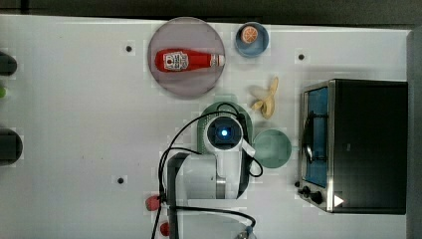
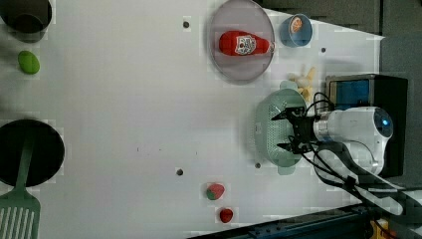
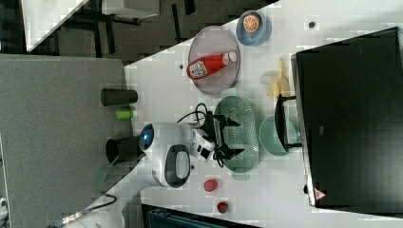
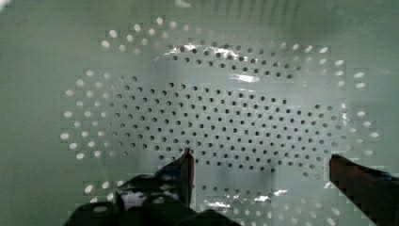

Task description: Drag strainer right to left.

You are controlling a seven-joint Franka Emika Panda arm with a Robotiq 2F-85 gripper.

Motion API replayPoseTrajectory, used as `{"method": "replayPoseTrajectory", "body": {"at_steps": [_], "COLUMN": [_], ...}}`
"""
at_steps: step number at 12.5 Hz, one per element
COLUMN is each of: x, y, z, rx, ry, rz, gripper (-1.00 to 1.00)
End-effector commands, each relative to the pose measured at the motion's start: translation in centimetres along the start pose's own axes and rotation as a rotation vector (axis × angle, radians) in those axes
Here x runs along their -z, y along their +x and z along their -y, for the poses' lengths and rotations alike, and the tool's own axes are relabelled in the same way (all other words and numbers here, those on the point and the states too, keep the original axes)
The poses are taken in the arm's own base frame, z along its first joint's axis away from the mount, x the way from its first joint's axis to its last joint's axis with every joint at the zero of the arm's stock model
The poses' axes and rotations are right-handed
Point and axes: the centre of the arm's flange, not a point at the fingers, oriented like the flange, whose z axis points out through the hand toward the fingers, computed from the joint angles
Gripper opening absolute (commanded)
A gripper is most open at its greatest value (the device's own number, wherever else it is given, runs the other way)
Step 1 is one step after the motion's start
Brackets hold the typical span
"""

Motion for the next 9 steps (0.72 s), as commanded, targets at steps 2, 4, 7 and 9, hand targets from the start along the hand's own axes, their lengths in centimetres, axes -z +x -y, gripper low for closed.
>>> {"method": "replayPoseTrajectory", "body": {"at_steps": [2, 4, 7, 9], "x": [-0.7, -1.1, -1.4, -1.5], "y": [-2.5, -3.8, -5.2, -5.8], "z": [1.2, 1.4, 1.5, 1.5], "rx": [-0.077, -0.102, -0.082, -0.072], "ry": [0.038, 0.039, 0.034, 0.029], "rz": [0.006, 0.009, 0.013, 0.015], "gripper": [1.0, 1.0, 1.0, 1.0]}}
